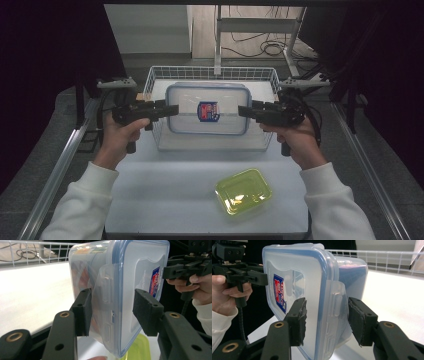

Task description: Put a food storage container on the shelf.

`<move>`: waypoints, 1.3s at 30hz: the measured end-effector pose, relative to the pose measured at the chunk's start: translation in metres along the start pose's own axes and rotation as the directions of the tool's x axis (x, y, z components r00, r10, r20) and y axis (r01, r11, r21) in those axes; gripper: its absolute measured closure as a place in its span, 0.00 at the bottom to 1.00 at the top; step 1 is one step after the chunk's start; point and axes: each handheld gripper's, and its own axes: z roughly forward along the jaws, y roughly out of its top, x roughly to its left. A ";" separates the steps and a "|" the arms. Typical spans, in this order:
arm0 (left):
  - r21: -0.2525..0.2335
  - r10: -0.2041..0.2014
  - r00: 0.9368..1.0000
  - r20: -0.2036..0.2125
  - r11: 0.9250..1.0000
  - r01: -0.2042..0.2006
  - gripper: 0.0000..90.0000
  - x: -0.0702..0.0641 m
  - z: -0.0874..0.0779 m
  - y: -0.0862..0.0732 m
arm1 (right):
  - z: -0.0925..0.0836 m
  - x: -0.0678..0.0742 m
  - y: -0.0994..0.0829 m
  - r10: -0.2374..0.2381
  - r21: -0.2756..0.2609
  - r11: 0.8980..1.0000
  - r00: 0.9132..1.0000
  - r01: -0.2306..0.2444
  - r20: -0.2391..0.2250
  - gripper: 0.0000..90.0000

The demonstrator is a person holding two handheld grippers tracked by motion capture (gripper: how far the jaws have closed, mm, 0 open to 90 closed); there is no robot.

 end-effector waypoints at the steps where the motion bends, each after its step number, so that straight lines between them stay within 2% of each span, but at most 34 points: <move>1: 0.002 -0.001 1.000 -0.003 1.000 0.001 0.57 0.001 0.002 0.003 | 0.000 -0.003 0.004 0.002 0.001 1.000 1.000 -0.002 -0.001 0.56; 5: 0.002 -0.012 1.000 -0.010 1.000 0.012 0.56 0.008 0.011 0.014 | 0.004 -0.015 0.017 0.010 0.002 1.000 1.000 -0.010 0.003 0.56; 12: 0.011 -0.057 0.998 -0.019 0.998 0.057 0.56 0.028 0.032 0.029 | 0.017 -0.043 0.035 0.065 -0.001 0.998 0.998 -0.065 0.011 0.55; 15: 0.023 -0.071 0.997 -0.015 0.997 0.072 0.56 0.035 0.039 0.032 | 0.021 -0.051 0.037 0.086 -0.003 0.996 0.996 -0.086 0.020 0.54; 19: 0.054 -0.083 0.996 -0.029 0.995 0.084 0.55 0.041 0.050 0.033 | 0.026 -0.061 0.033 0.115 0.006 0.993 0.993 -0.115 0.026 0.54; 20: 0.064 -0.080 0.996 -0.039 0.995 0.082 0.55 0.042 0.052 0.033 | 0.028 -0.063 0.031 0.121 0.009 0.993 0.992 -0.122 0.028 0.54; 25: 0.048 -0.099 0.994 -0.041 0.994 0.101 0.54 0.044 0.055 0.033 | 0.032 -0.070 0.026 0.148 0.013 0.989 0.989 -0.148 0.024 0.54; 28: 0.042 -0.101 0.993 -0.057 0.994 0.103 0.54 0.045 0.058 0.036 | 0.034 -0.074 0.027 0.153 0.007 0.988 0.987 -0.153 0.040 0.53; 34: 0.039 -0.149 0.986 -0.071 0.988 0.152 0.52 0.049 0.061 0.038 | 0.039 -0.078 0.031 0.186 -0.004 0.983 0.981 -0.186 0.058 0.53; 36: 0.041 -0.145 0.985 -0.090 0.988 0.149 0.51 0.049 0.064 0.039 | 0.041 -0.078 0.032 0.171 -0.003 0.985 0.982 -0.172 0.083 0.52; 37: 0.049 -0.136 0.985 -0.101 0.989 0.142 0.49 0.049 0.066 0.040 | 0.043 -0.078 0.033 0.163 0.002 0.986 0.981 -0.164 0.102 0.58; 39: 0.053 -0.145 0.983 -0.108 0.987 0.152 0.44 0.050 0.069 0.040 | 0.047 -0.077 0.033 0.155 0.018 0.987 0.978 -0.160 0.141 0.57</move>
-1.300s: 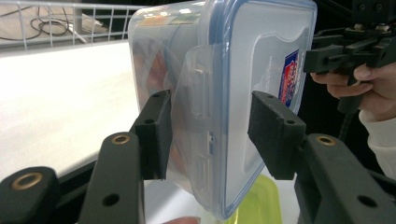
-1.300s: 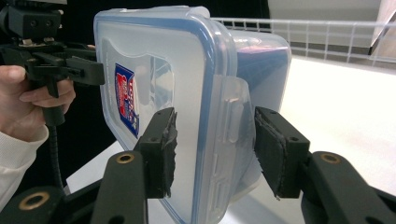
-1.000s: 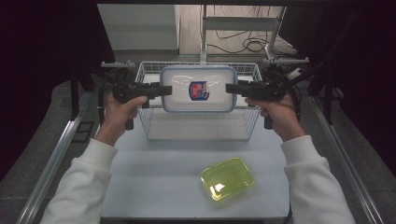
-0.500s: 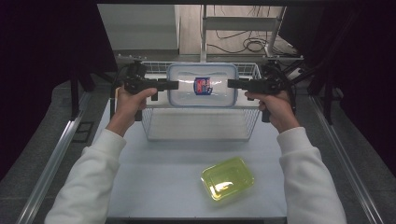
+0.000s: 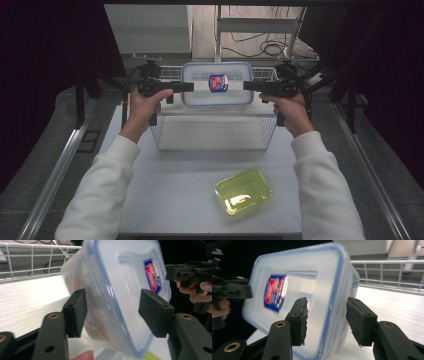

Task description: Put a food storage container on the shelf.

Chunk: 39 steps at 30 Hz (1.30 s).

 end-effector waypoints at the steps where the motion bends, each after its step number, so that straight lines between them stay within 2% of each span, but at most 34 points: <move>1: -0.004 -0.010 1.000 -0.004 1.000 0.010 0.43 0.003 0.002 0.001 | 0.001 0.000 0.000 -0.001 0.001 1.000 1.000 0.001 0.009 0.56; 3: -0.010 -0.031 0.999 -0.011 0.999 0.031 0.40 0.007 0.004 0.003 | 0.005 -0.001 -0.001 0.020 0.000 1.000 1.000 -0.020 0.016 0.55; 4: -0.009 -0.032 0.999 -0.027 0.999 0.032 0.38 0.008 0.005 0.004 | 0.005 -0.002 -0.002 0.025 -0.006 1.000 0.999 -0.025 0.023 0.56; 5: -0.007 -0.036 0.998 -0.055 0.999 0.036 0.35 0.008 0.007 0.005 | 0.006 -0.002 -0.002 0.023 -0.007 1.000 0.999 -0.023 0.025 0.56; 6: 0.014 -0.015 0.996 -0.087 1.000 0.016 0.33 0.010 0.008 0.007 | 0.007 -0.002 -0.003 0.020 -0.003 1.000 0.999 -0.020 0.034 0.55; 8: 0.014 -0.011 0.996 -0.088 1.000 0.012 0.36 0.010 0.008 0.010 | 0.006 -0.002 -0.003 0.028 -0.011 1.000 0.999 -0.028 0.040 0.55; 12: -0.012 -0.001 0.995 -0.096 1.000 -0.001 0.26 0.004 0.000 0.013 | 0.001 -0.002 -0.005 0.041 -0.033 0.999 0.999 -0.040 0.032 0.49; 14: -0.028 0.001 0.995 -0.097 1.000 -0.004 0.26 0.000 -0.007 0.012 | -0.004 -0.002 -0.006 0.038 -0.038 0.999 0.999 -0.037 0.026 0.48; 17: -0.041 0.042 0.995 -0.095 0.998 -0.046 0.34 -0.011 -0.023 0.004 | -0.013 -0.003 -0.008 0.040 -0.043 0.998 0.999 -0.040 0.005 0.46; 20: -0.035 0.065 0.993 -0.100 0.997 -0.069 0.55 -0.021 -0.036 -0.012 | -0.025 -0.002 -0.013 0.034 -0.037 0.999 0.999 -0.034 -0.012 0.44; 21: -0.024 0.068 0.994 -0.086 0.997 -0.070 0.62 -0.023 -0.038 -0.018 | -0.027 -0.002 -0.015 0.032 -0.038 0.999 0.999 -0.033 -0.016 0.43; 22: -0.006 0.073 0.996 -0.051 0.997 -0.073 0.72 -0.024 -0.039 -0.023 | -0.031 -0.002 -0.017 0.029 -0.037 0.999 0.999 -0.030 -0.021 0.42; 23: 0.016 0.085 0.996 -0.031 0.996 -0.085 0.77 -0.027 -0.039 -0.030 | -0.034 -0.001 -0.019 0.027 -0.038 0.999 0.999 -0.028 -0.028 0.42; 25: 0.048 0.111 0.993 -0.029 0.993 -0.110 0.87 -0.032 -0.035 -0.039 | -0.039 0.000 -0.025 0.023 -0.035 0.999 0.999 -0.024 -0.038 0.40; 27: 0.071 0.124 0.992 -0.029 0.990 -0.122 0.91 -0.035 -0.029 -0.045 | -0.041 0.001 -0.032 0.019 -0.025 0.999 0.999 -0.021 -0.051 0.40; 31: 0.108 0.124 0.992 -0.008 0.987 -0.123 0.97 -0.035 -0.014 -0.051 | -0.043 0.001 -0.048 0.010 -0.011 1.000 0.998 -0.010 -0.064 0.39; 34: 0.125 0.131 0.991 -0.013 0.984 -0.128 0.99 -0.035 -0.003 -0.052 | -0.044 0.000 -0.058 -0.003 -0.003 1.000 0.998 0.003 -0.067 0.38; 39: 0.120 0.111 0.994 -0.018 0.987 -0.108 1.00 -0.028 0.005 -0.051 | -0.045 -0.007 -0.072 0.017 -0.003 1.000 0.995 -0.017 -0.097 0.38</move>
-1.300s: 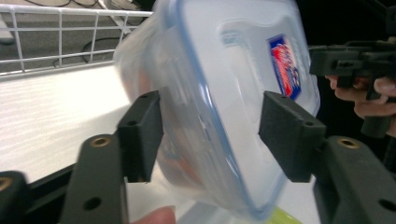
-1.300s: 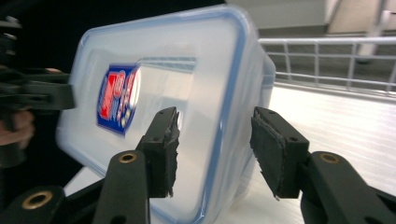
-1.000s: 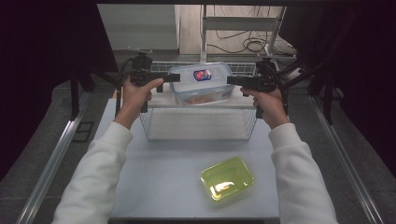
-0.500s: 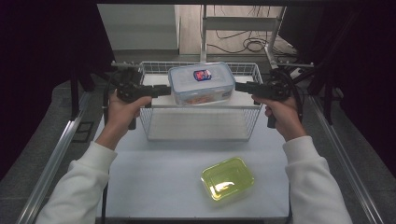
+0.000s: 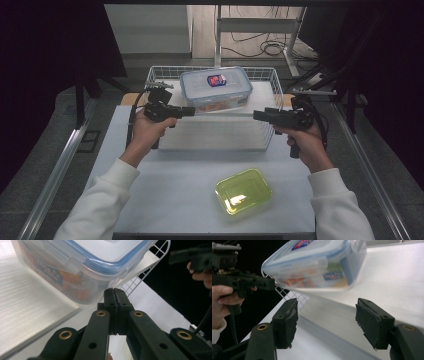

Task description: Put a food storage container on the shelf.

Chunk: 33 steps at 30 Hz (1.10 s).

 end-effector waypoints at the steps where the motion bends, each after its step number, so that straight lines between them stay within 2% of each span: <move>1: -0.001 0.001 1.000 -0.004 1.000 -0.001 0.99 0.001 0.001 0.000 | 0.000 -0.002 -0.003 -0.002 0.003 1.000 1.000 0.002 0.000 0.38; 8: -0.008 -0.025 0.999 -0.030 1.000 0.025 1.00 0.009 0.002 0.007 | 0.000 -0.006 -0.016 -0.006 0.011 1.000 1.000 0.006 -0.006 0.37; 16: -0.008 -0.020 0.999 -0.037 1.000 0.020 1.00 0.010 0.004 0.015 | 0.000 -0.002 -0.021 -0.022 0.019 1.000 1.000 0.023 -0.016 0.37; 25: -0.011 -0.020 0.999 -0.047 1.000 0.020 1.00 0.011 0.005 0.016 | 0.001 -0.002 -0.026 -0.028 0.030 0.999 0.999 0.028 -0.021 0.37; 33: -0.016 -0.043 0.998 -0.051 0.999 0.042 0.99 0.017 0.003 0.016 | 0.003 -0.003 -0.030 -0.028 0.039 0.999 0.999 0.029 -0.022 0.37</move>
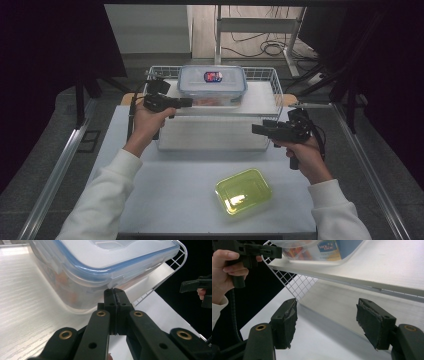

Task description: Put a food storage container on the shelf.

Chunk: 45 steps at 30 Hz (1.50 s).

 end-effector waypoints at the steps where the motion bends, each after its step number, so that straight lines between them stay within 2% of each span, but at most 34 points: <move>1: 0.000 0.001 1.000 0.003 1.000 -0.001 0.99 -0.001 0.000 -0.001 | 0.000 0.000 -0.001 -0.001 0.001 1.000 1.000 0.001 0.000 0.37; 6: -0.022 0.035 0.999 0.013 0.999 -0.035 0.99 -0.006 -0.008 -0.007 | 0.000 0.004 -0.004 0.002 -0.001 1.000 1.000 -0.002 -0.022 0.36; 10: -0.046 0.030 0.999 0.040 0.999 -0.028 0.99 -0.008 -0.019 -0.020 | -0.002 0.007 -0.010 -0.008 -0.002 1.000 1.000 0.008 -0.026 0.36; 13: -0.056 0.027 0.998 0.058 0.998 -0.023 0.98 -0.010 -0.028 -0.038 | -0.004 0.007 -0.016 -0.026 -0.001 1.000 1.000 0.026 -0.005 0.35; 16: -0.065 0.030 0.997 0.069 0.998 -0.026 0.91 -0.013 -0.034 -0.052 | -0.006 0.006 -0.027 -0.034 0.003 0.999 0.999 0.034 0.003 0.35; 17: -0.069 0.045 0.996 0.078 0.997 -0.039 0.88 -0.015 -0.037 -0.062 | -0.007 0.006 -0.029 -0.035 0.003 0.999 0.999 0.035 0.005 0.35; 19: -0.081 0.051 0.997 0.065 0.996 -0.046 0.82 -0.017 -0.041 -0.075 | -0.007 0.006 -0.038 -0.035 0.012 0.999 0.999 0.035 0.007 0.35; 20: -0.082 0.051 0.997 0.062 0.996 -0.045 0.75 -0.018 -0.042 -0.080 | -0.008 0.005 -0.044 -0.040 0.018 0.999 0.999 0.040 0.011 0.35; 22: -0.064 0.041 0.997 0.068 0.997 -0.037 0.61 -0.019 -0.043 -0.094 | -0.008 0.004 -0.053 -0.038 0.031 0.999 0.999 0.037 0.019 0.35; 23: -0.055 0.038 0.998 0.050 0.998 -0.035 0.55 -0.019 -0.043 -0.100 | -0.008 0.003 -0.057 -0.036 0.036 0.999 0.999 0.035 0.021 0.35; 25: -0.038 0.034 0.999 0.017 0.999 -0.033 0.46 -0.020 -0.043 -0.114 | -0.008 0.001 -0.065 -0.035 0.046 0.998 0.999 0.034 0.026 0.34; 28: -0.012 0.020 0.999 0.033 1.000 -0.019 0.39 -0.016 -0.044 -0.129 | -0.010 -0.002 -0.079 -0.032 0.062 0.998 0.999 0.029 0.039 0.34; 31: 0.027 0.013 0.999 0.036 1.000 -0.014 0.37 -0.013 -0.045 -0.145 | -0.011 -0.003 -0.089 -0.035 0.075 0.997 0.998 0.031 0.055 0.36; 35: 0.048 -0.001 0.999 0.032 0.999 -0.001 0.36 -0.008 -0.047 -0.166 | -0.013 -0.006 -0.098 -0.034 0.108 0.994 0.997 0.026 0.074 0.38; 37: 0.097 0.000 1.000 0.026 0.995 -0.002 0.35 -0.007 -0.044 -0.174 | -0.016 -0.007 -0.101 -0.021 0.110 0.994 0.998 0.014 0.063 0.40; 39: 0.115 -0.011 1.000 0.024 0.993 0.008 0.36 -0.006 -0.044 -0.182 | -0.019 -0.007 -0.104 -0.028 0.116 0.993 0.997 0.020 0.075 0.42; 45: 0.157 -0.008 1.000 -0.001 0.988 0.008 0.35 -0.001 -0.043 -0.195 | -0.027 -0.005 -0.118 -0.061 0.159 0.986 0.992 0.044 0.108 0.41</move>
